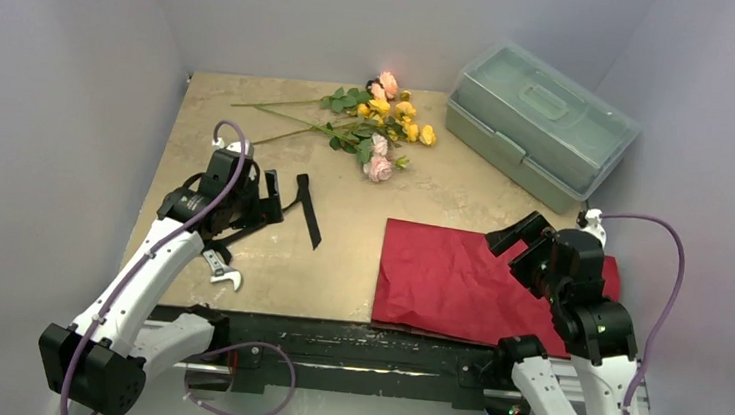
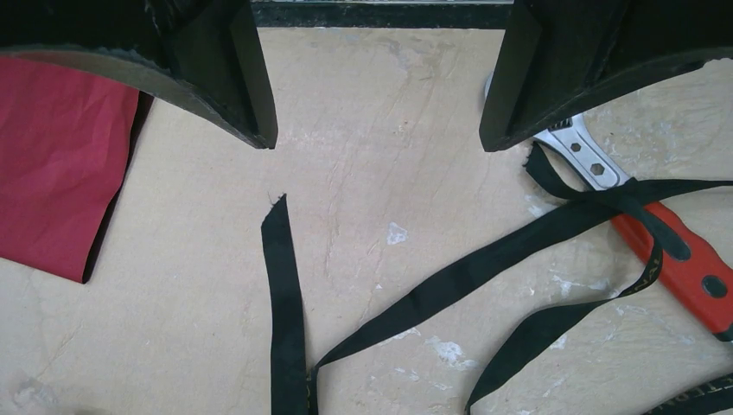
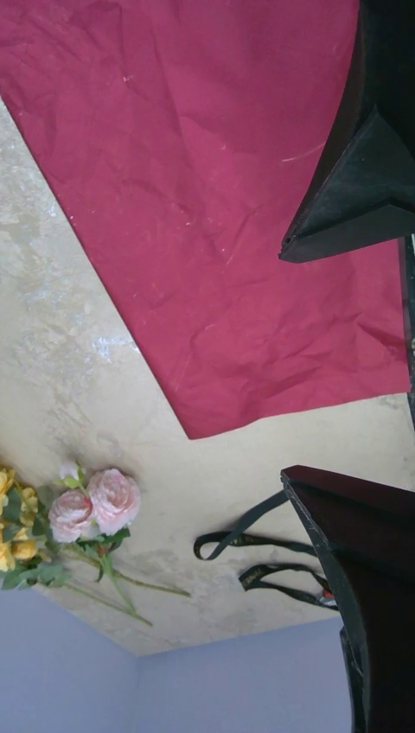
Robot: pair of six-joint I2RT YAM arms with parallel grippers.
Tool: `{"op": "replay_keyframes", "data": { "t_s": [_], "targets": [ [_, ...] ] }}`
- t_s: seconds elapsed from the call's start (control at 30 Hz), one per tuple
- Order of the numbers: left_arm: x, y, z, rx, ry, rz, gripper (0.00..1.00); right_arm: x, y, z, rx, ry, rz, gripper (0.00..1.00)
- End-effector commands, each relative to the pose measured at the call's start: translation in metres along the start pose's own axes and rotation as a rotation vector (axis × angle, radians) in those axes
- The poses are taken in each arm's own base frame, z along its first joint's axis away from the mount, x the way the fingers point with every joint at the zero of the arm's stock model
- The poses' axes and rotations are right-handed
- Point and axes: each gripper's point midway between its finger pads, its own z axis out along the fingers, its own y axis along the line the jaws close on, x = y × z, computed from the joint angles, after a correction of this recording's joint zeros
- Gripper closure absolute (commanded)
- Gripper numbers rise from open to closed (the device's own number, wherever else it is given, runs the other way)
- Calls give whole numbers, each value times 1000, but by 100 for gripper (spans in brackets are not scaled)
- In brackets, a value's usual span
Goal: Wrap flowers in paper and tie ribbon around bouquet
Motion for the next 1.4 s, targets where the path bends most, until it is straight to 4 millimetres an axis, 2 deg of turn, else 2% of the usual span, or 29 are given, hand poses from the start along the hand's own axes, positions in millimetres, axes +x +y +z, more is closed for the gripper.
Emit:
{"op": "replay_keyframes", "data": {
  "t_s": [0.0, 0.2, 0.33, 0.47, 0.57, 0.73, 0.93, 1.13, 1.37],
  "targets": [
    [-2, 0, 0, 5, -16, 17, 5, 10, -11, 5, 71, 67, -31, 1],
    [2, -10, 6, 59, 3, 31, 9, 22, -22, 24, 146, 142, -79, 1],
    [-1, -21, 8, 105, 5, 40, 10, 22, -18, 28, 131, 142, -66, 1],
    [3, -49, 11, 211, 29, 94, 10, 18, -20, 25, 164, 141, -67, 1],
    [13, -72, 10, 277, 26, 190, 13, 15, -30, 26, 225, 121, -75, 1],
    [46, -117, 7, 408, 78, 300, 17, 14, -40, 27, 271, 118, -100, 1],
    [108, -164, 1, 521, 235, 409, 24, 19, -49, 30, 308, 133, -114, 2],
    [171, -191, -10, 636, 371, 390, 27, 29, -54, 30, 318, 168, -90, 3],
    [203, -210, -2, 684, 464, 335, 29, 39, -56, 29, 303, 192, -60, 3]
  ]
}}
